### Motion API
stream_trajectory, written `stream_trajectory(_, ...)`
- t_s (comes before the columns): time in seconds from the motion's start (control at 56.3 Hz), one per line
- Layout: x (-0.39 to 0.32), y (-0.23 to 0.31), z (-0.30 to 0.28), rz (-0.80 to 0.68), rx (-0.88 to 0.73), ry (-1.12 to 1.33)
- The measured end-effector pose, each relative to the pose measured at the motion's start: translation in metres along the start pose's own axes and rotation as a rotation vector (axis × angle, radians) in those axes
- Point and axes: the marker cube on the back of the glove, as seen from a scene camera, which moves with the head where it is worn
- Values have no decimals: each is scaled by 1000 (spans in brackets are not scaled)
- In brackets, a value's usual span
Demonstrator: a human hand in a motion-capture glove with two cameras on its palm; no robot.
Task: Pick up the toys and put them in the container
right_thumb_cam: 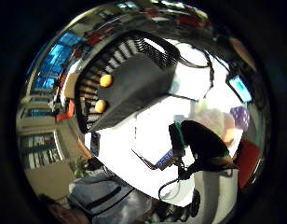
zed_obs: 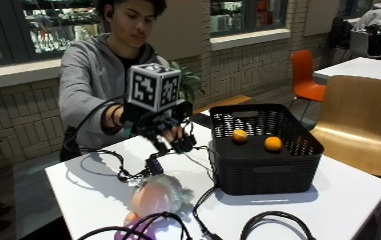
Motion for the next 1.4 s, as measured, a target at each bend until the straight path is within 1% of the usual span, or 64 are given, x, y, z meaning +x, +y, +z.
stream_trajectory(0.053, 18, -2, 23, 50, -57, -41)
stream_trajectory(0.124, 15, 14, 62, 48, -110, -14)
stream_trajectory(0.213, 19, 16, 96, 45, -174, 4)
stream_trajectory(0.391, 24, 11, 144, 85, -219, 27)
stream_trajectory(0.444, 23, 10, 153, 108, -193, 23)
stream_trajectory(0.586, 22, 3, 158, 150, -52, -42)
stream_trajectory(0.728, 4, 5, 163, 167, 75, 57)
stream_trajectory(0.817, -4, 3, 155, 138, 118, 86)
stream_trajectory(0.888, -12, 6, 137, 93, 156, 14)
stream_trajectory(1.013, -32, 7, 68, -10, 296, -77)
stream_trajectory(1.102, -67, 12, 26, -80, 364, -102)
stream_trajectory(1.19, -110, 10, -17, -195, 427, -65)
stream_trajectory(1.279, -154, 2, -44, -311, 422, -72)
stream_trajectory(1.404, -189, -21, -57, -347, 370, -61)
